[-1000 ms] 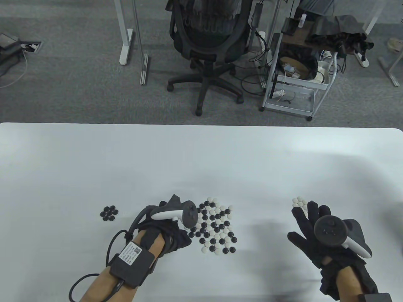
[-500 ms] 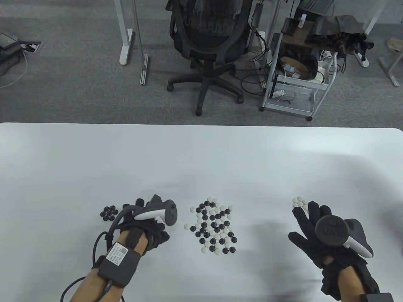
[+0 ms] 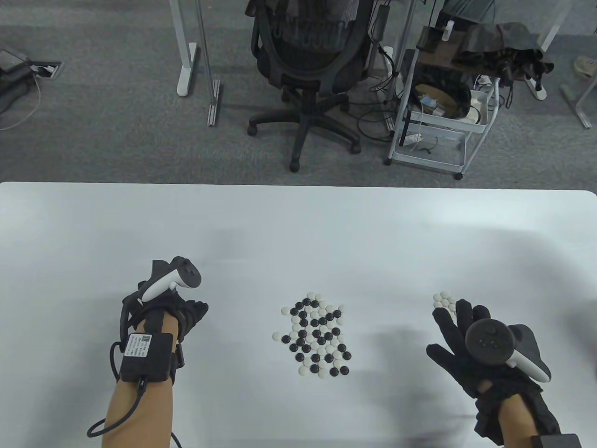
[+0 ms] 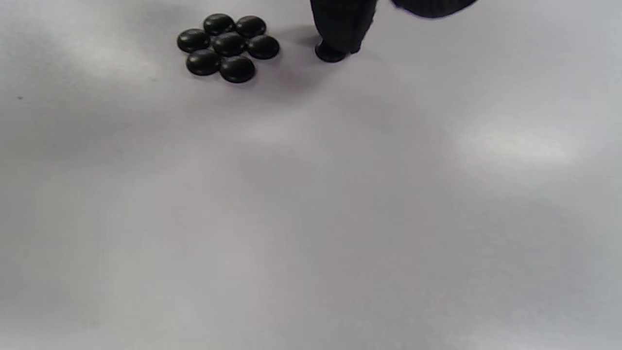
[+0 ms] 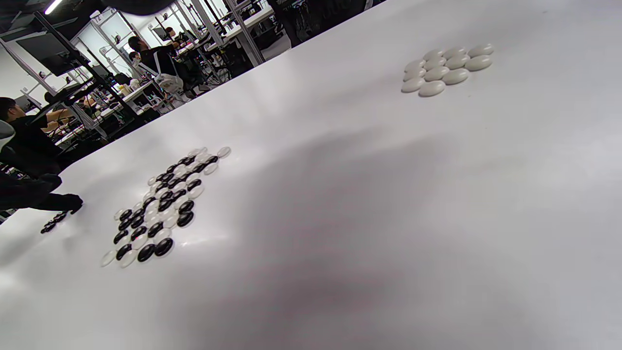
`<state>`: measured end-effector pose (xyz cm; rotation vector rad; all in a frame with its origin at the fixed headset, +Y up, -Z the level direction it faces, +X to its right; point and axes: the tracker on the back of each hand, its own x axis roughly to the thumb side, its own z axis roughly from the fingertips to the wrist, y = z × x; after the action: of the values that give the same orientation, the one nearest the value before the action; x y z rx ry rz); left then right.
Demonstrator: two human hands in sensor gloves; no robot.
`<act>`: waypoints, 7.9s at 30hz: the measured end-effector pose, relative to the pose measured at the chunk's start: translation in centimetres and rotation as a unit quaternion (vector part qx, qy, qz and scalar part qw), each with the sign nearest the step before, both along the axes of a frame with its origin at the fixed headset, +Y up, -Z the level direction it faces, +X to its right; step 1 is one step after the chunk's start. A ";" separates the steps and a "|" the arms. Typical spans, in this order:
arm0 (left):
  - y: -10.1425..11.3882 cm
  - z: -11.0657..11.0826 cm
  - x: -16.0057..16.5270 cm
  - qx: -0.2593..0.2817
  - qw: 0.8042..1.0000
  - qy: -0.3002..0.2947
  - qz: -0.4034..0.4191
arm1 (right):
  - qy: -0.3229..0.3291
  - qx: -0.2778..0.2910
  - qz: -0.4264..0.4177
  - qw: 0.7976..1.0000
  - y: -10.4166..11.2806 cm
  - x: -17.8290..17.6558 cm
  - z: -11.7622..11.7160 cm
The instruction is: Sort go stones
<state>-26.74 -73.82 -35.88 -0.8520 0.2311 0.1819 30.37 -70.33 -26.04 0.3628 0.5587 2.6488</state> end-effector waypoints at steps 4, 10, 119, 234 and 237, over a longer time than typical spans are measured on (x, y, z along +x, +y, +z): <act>-0.1 0.0 -1.0 0.000 1.000 0.021 0.004 | 0.002 0.000 0.000 1.000 0.0 -0.1 0.0; 0.3 0.1 -1.1 -0.003 1.000 0.024 -0.006 | 0.001 0.000 0.000 1.000 0.0 -0.1 0.0; 0.0 6.5 2.2 -0.027 0.984 -0.160 -0.075 | 0.000 -0.005 0.009 1.000 -0.1 -0.2 0.0; -0.7 5.5 22.3 -0.018 0.914 -0.406 -0.014 | -0.007 0.002 0.007 1.000 0.0 0.1 0.1; -0.8 6.2 21.2 -0.015 0.914 -0.404 -0.029 | -0.007 0.002 0.006 1.000 0.0 0.2 0.1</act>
<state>-5.59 -74.64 -29.69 -0.8846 -0.5201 -0.2377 30.52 -70.33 -25.96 0.3440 0.5521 2.6631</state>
